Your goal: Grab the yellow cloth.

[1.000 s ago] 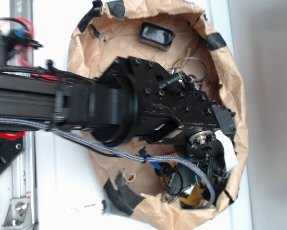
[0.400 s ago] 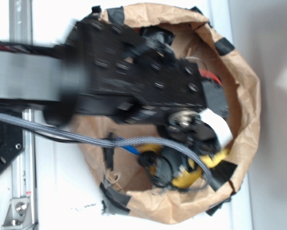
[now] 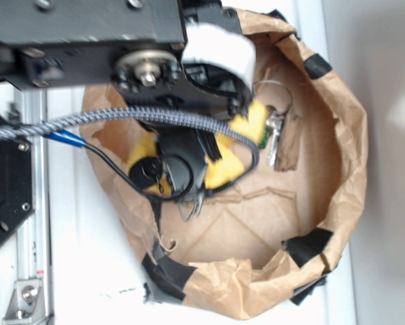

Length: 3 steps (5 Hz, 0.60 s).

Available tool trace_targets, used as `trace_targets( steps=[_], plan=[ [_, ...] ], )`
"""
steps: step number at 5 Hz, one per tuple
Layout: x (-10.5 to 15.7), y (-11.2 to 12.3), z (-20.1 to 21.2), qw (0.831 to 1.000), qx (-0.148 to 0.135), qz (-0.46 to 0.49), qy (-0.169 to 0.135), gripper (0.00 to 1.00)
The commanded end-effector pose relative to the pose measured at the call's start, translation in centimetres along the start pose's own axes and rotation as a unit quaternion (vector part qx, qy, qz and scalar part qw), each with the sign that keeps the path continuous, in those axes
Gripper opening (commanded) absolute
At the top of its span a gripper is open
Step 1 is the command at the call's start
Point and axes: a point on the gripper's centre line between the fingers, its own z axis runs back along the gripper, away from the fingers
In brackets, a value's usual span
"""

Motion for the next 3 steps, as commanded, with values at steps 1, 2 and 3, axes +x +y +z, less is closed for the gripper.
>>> trace_targets(
  steps=[1,2,3],
  plan=[
    [1.13,-3.85,4.58,0.993,-0.009,0.121,-0.013,0.00],
    [1.25,-3.68,4.38,0.992,-0.014,0.118,-0.031,0.00],
    [1.16,-3.53,3.63,0.993,-0.001,0.116,-0.035,0.00]
  ],
)
